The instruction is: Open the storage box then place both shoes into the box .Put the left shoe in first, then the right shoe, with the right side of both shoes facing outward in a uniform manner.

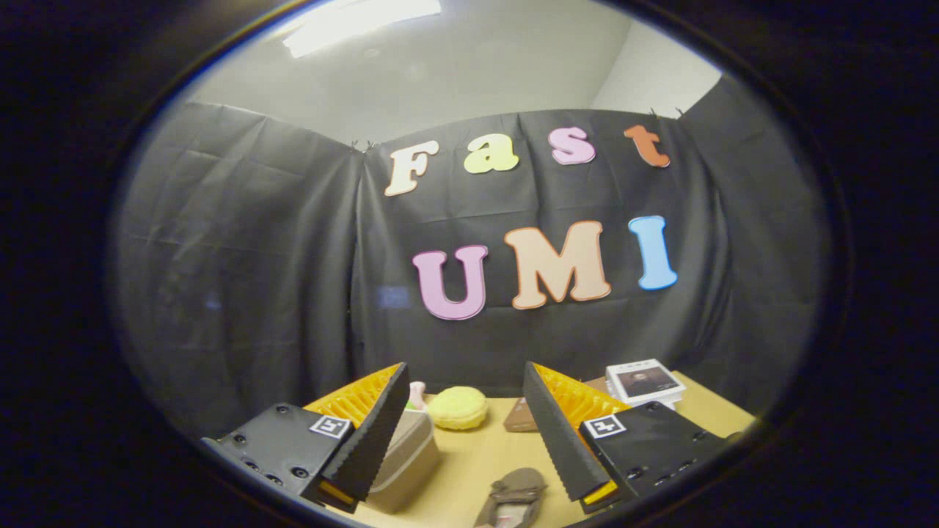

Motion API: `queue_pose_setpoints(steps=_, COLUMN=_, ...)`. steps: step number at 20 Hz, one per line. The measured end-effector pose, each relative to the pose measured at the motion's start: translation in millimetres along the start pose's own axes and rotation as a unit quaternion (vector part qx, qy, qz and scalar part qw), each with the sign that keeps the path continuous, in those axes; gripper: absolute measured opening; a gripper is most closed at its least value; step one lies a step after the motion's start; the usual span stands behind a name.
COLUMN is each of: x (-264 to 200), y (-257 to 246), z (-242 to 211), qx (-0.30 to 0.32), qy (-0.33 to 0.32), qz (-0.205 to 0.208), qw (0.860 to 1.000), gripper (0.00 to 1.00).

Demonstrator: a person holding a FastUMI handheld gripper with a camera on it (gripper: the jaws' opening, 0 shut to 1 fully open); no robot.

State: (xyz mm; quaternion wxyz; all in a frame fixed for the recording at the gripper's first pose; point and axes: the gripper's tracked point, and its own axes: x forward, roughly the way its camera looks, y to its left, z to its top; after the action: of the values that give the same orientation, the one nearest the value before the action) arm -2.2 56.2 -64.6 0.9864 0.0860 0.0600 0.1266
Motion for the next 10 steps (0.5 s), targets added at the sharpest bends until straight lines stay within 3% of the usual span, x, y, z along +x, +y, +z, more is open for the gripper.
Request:
queue_pose_setpoints(steps=5, x=1, y=20, z=-51, qx=0.109, qy=0.057, qz=0.049, qw=0.991, gripper=0.98)
queue_pose_setpoints(steps=10, x=5, y=29, z=-114, qx=0.252, qy=0.134, qz=0.062, qw=0.956, gripper=0.98)
